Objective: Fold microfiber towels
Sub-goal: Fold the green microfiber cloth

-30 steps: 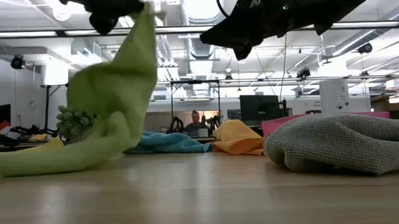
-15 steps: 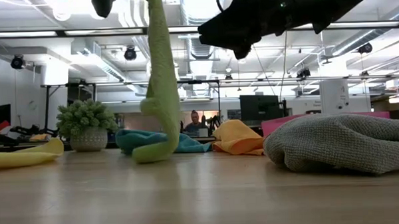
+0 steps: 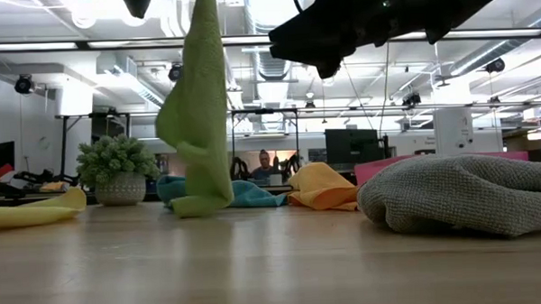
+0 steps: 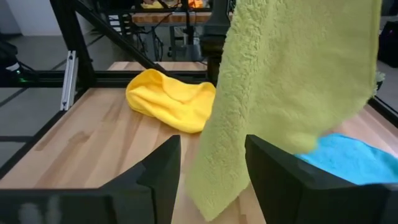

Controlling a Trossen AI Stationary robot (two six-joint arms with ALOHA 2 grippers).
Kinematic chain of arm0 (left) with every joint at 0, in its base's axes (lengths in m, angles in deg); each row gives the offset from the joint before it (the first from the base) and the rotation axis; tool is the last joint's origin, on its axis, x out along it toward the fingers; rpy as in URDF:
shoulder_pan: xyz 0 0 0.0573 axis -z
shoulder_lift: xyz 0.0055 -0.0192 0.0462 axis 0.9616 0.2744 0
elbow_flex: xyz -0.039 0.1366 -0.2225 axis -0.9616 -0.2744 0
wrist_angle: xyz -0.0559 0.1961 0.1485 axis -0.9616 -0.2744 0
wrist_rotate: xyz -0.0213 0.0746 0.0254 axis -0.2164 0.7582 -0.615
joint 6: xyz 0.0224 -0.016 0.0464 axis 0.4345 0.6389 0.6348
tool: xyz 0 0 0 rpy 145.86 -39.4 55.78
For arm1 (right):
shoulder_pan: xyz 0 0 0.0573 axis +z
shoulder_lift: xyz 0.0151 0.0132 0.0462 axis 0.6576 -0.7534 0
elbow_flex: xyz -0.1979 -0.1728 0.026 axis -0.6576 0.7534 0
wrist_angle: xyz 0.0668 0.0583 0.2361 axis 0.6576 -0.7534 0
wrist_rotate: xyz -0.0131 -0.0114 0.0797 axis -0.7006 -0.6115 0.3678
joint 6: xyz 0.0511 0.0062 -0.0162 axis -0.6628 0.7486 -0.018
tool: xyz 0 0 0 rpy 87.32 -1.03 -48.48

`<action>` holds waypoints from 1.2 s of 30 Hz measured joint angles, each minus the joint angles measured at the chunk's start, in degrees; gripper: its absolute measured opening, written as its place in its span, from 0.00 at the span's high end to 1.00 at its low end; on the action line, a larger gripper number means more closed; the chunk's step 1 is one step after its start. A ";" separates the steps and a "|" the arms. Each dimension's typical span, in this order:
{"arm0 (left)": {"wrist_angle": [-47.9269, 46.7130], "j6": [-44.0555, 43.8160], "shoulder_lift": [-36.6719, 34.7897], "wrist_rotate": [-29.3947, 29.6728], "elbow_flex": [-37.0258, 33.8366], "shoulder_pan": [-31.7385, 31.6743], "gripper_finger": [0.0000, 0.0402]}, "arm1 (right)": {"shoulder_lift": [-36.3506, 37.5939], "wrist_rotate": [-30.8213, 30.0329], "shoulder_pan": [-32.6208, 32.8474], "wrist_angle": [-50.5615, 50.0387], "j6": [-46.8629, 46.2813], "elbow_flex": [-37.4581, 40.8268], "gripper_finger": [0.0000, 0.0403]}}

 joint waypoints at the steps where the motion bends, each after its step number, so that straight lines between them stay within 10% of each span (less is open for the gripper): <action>1: -0.56 -1.23 0.15 -2.25 -0.05 0.03 1.00 | -0.07 0.00 0.00 0.00 0.06 0.00 0.58; 9: -6.01 -22.65 1.35 -26.73 -3.54 0.56 1.00 | -5.24 -0.06 0.00 5.03 -0.63 0.00 0.64; 19: -10.67 -49.78 9.57 -42.91 -7.80 7.57 1.00 | -18.69 0.51 -0.14 7.79 -1.23 -8.66 0.66; 36: -13.34 -57.81 22.03 -57.11 -7.82 11.95 1.00 | -30.35 4.53 -0.57 -20.12 30.95 -28.64 0.66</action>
